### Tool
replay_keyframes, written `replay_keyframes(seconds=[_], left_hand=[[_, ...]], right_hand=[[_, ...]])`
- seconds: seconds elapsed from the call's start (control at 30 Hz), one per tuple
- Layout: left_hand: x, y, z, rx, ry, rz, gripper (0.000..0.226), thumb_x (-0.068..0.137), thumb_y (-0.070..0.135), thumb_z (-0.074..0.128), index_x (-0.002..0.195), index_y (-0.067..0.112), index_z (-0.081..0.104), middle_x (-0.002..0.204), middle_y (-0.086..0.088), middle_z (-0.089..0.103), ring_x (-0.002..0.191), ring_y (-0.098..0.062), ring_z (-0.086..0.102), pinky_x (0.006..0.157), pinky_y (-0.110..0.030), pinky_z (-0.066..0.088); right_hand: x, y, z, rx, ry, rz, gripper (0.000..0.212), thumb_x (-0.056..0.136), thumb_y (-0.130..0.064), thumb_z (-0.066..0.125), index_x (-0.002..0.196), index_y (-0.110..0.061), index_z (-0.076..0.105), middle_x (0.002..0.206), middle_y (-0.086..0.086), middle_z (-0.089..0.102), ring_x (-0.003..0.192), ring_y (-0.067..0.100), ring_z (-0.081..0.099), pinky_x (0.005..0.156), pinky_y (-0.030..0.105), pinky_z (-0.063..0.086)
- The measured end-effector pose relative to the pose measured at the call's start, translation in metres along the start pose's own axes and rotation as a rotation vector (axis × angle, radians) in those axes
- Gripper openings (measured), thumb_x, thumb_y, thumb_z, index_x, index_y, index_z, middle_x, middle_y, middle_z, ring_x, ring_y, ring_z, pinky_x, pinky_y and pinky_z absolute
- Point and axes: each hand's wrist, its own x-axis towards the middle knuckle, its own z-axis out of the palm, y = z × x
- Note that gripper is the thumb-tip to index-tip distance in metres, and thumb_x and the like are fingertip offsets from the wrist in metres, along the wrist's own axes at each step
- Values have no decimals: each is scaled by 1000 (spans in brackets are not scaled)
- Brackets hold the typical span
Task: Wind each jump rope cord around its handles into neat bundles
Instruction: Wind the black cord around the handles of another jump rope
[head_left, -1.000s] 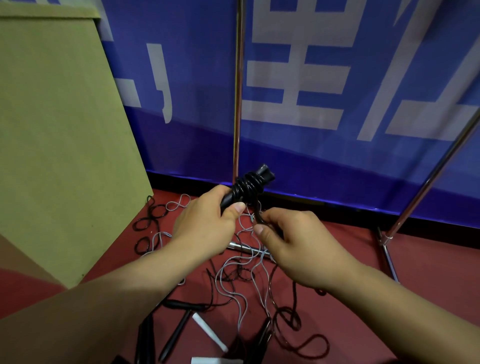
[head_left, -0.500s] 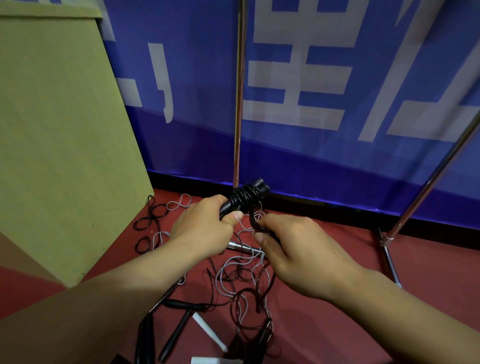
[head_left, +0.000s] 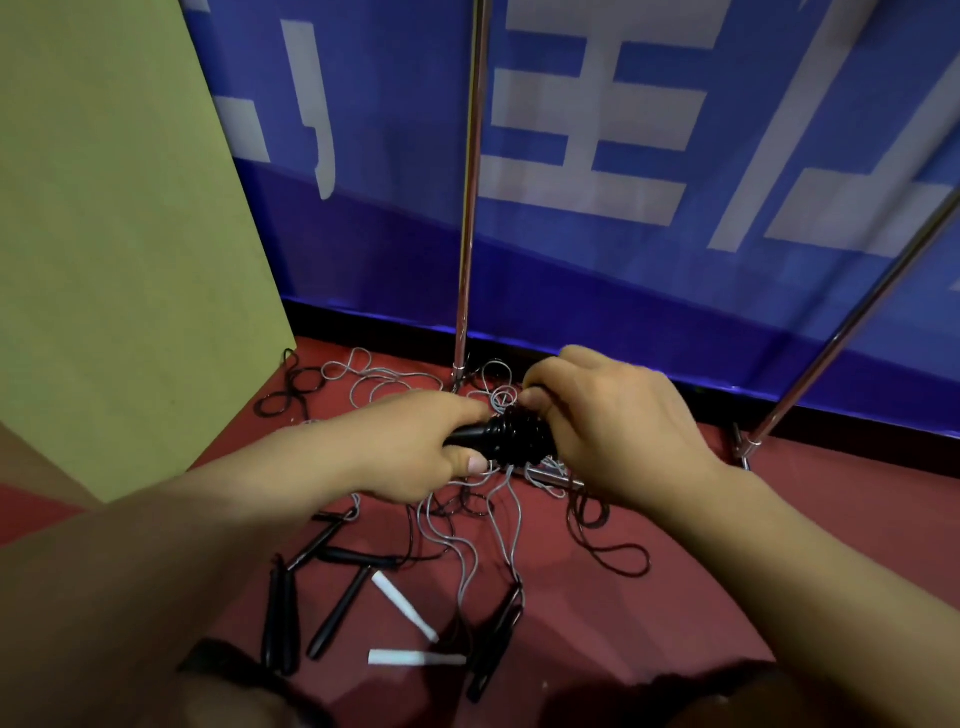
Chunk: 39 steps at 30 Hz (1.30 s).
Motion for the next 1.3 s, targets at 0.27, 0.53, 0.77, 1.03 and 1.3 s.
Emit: replay_keyframes(seconds=[0.27, 0.53, 0.77, 1.03, 1.3], left_hand=[[-12, 10, 0, 193, -2, 107, 10, 95, 37, 60, 97, 34, 50, 72, 10, 53, 73, -16, 51, 68, -32, 38], [-19, 14, -2, -243, -34, 219, 5, 96, 26, 62, 97, 22, 59, 75, 2, 58, 70, -13, 55, 69, -36, 48], [-23, 18, -7, -731, -170, 335, 17, 91, 22, 60, 102, 10, 61, 85, -2, 67, 84, -20, 63, 81, -49, 52], [-23, 18, -18, -1135, -57, 387, 53, 90, 31, 57, 128, -4, 49, 83, -4, 65, 75, -21, 65, 75, -30, 53], [-20, 19, -21, -1343, 48, 299, 23, 94, 33, 53, 106, 16, 63, 80, -6, 64, 69, -22, 64, 68, -28, 53]], right_hand=[[8, 23, -8, 344, -260, 389, 42, 61, -62, 81, 76, -24, 68, 73, -7, 66, 71, 8, 60, 60, 28, 49], [12, 30, -18, 939, -356, 562, 29, 63, -32, 84, 80, -12, 72, 67, -1, 60, 54, 1, 54, 53, 14, 43], [15, 27, -23, 1377, -434, 483, 20, 73, -19, 69, 90, -9, 64, 63, -3, 64, 54, 8, 60, 52, 21, 49], [13, 11, -19, 1423, -358, 542, 24, 93, -10, 60, 74, -21, 68, 67, 0, 55, 53, 10, 41, 53, 25, 32], [7, 0, -22, 1419, -459, 573, 25, 102, -21, 48, 103, -10, 70, 81, 3, 61, 59, 8, 46, 58, 23, 37]])
